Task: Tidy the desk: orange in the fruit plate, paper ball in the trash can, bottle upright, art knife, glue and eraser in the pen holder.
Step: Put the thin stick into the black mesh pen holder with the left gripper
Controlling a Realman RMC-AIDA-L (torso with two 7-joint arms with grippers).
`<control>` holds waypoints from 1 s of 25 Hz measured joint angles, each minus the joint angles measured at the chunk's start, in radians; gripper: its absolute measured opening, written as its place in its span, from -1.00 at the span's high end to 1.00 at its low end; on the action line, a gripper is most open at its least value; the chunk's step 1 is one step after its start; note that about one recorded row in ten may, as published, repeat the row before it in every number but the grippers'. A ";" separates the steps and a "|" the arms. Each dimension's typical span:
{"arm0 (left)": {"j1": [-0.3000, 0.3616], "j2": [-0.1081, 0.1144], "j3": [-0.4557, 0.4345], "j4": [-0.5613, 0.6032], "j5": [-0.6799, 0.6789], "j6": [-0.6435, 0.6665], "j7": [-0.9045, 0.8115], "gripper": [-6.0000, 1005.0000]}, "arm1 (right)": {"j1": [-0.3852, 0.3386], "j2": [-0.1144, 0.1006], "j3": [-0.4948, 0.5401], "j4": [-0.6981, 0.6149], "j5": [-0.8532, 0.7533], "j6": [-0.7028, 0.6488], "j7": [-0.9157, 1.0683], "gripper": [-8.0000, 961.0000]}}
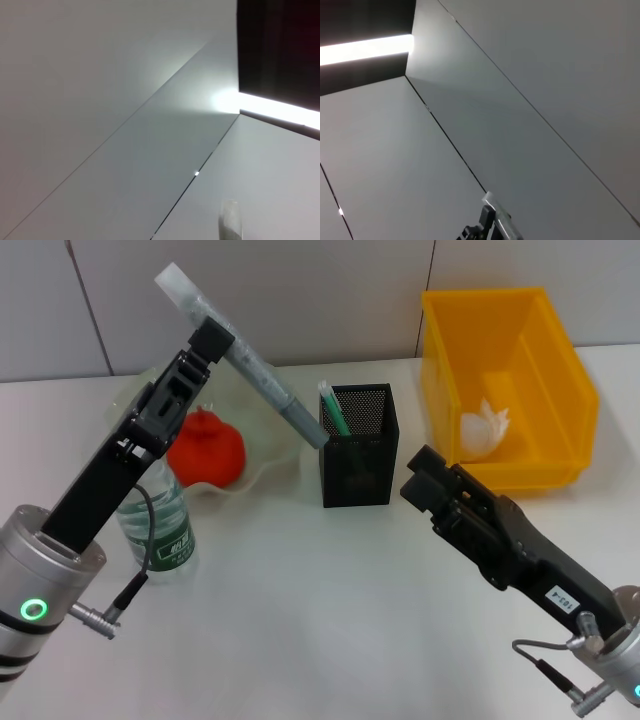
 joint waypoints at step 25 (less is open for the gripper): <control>0.011 0.000 0.087 0.016 -0.141 -0.081 -0.123 0.72 | 0.100 0.001 0.044 -0.086 -0.005 0.068 -0.124 -0.40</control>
